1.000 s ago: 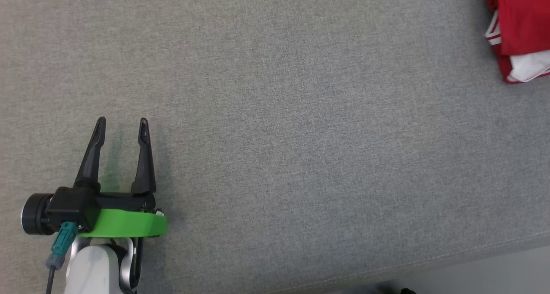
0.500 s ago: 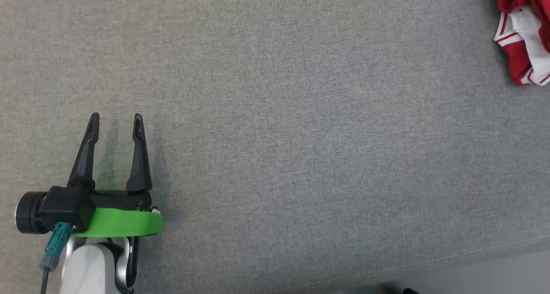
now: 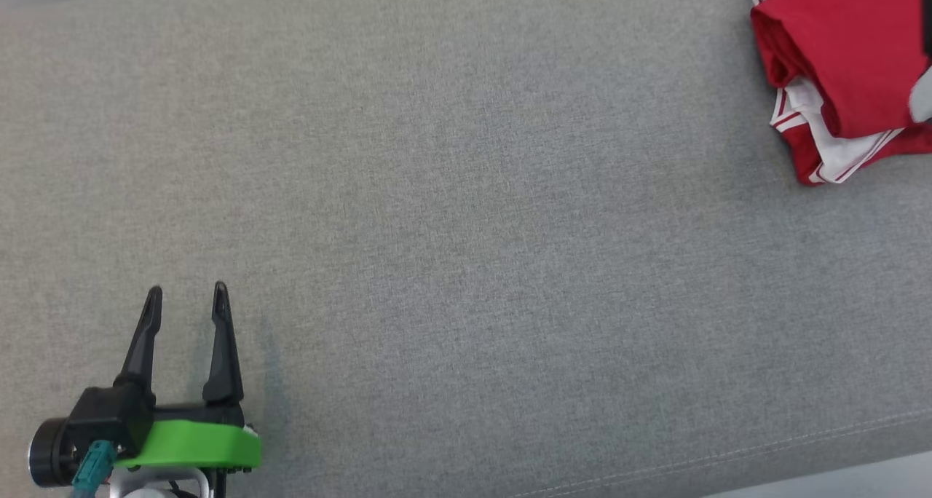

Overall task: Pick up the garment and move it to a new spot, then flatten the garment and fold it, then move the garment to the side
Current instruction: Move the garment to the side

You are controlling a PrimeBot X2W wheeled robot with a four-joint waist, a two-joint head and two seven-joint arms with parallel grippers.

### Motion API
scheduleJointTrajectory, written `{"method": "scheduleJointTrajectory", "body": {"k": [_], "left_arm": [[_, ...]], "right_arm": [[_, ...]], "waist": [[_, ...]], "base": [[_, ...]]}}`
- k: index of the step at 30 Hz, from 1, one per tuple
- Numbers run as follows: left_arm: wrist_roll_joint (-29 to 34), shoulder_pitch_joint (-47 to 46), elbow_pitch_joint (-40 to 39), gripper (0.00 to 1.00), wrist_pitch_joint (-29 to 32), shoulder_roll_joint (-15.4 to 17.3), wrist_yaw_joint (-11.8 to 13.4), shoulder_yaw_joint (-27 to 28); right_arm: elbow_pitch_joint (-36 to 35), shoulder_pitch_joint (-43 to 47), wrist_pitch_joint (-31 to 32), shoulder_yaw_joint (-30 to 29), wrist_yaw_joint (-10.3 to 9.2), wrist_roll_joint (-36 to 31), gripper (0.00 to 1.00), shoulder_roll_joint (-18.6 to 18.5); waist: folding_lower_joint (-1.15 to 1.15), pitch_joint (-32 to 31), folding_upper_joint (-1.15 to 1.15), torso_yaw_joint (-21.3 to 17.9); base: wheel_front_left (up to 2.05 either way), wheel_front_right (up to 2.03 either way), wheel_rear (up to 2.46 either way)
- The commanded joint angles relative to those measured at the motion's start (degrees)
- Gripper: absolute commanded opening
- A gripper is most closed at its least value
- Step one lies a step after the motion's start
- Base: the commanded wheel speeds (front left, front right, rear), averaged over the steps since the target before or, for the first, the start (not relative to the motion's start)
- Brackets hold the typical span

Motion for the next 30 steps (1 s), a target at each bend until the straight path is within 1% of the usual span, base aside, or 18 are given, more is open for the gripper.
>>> {"method": "scheduleJointTrajectory", "body": {"k": [1, 11, 17, 22, 30], "left_arm": [[-0.5, 1.7, 0.4, 1.00, 0.0, 0.1, 0.1, 0.6], [-1.9, 8.0, 2.4, 1.00, 0.0, 0.0, 0.9, 0.8], [-2.3, 9.0, 3.3, 1.00, 0.0, 0.1, 0.7, 1.0], [-1.5, 8.7, 3.8, 1.00, 0.0, 0.1, 0.5, 0.7], [-1.2, 8.2, 4.0, 1.00, 0.0, 0.1, 0.3, 0.9]], "right_arm": [[-2.0, 3.2, -0.2, -1.4, -0.08, -1.1, 1.00, 1.1], [-15.0, 26.4, -0.2, -12.7, -0.08, -6.7, 1.00, 10.8], [-22.0, 37.5, -0.2, -18.8, -0.07, -8.6, 1.00, 15.9], [-27.0, 44.7, -0.2, -21.0, -0.06, -10.0, 1.00, 19.6], [-33.3, 53.0, -0.2, -23.5, -0.06, -12.5, 1.00, 24.3]], "waist": [[0.00, -6.7, 0.00, 0.2], [0.00, -16.4, 0.00, 1.6], [0.00, -18.9, 0.00, 3.0], [0.00, -20.0, 0.00, 4.1], [0.00, -21.4, 0.00, 5.3]], "base": [[0.00, 0.00, 0.00], [0.00, 0.00, 0.00], [0.00, 0.00, 0.00], [0.00, 0.00, 0.00], [0.00, 0.00, 0.00]]}}
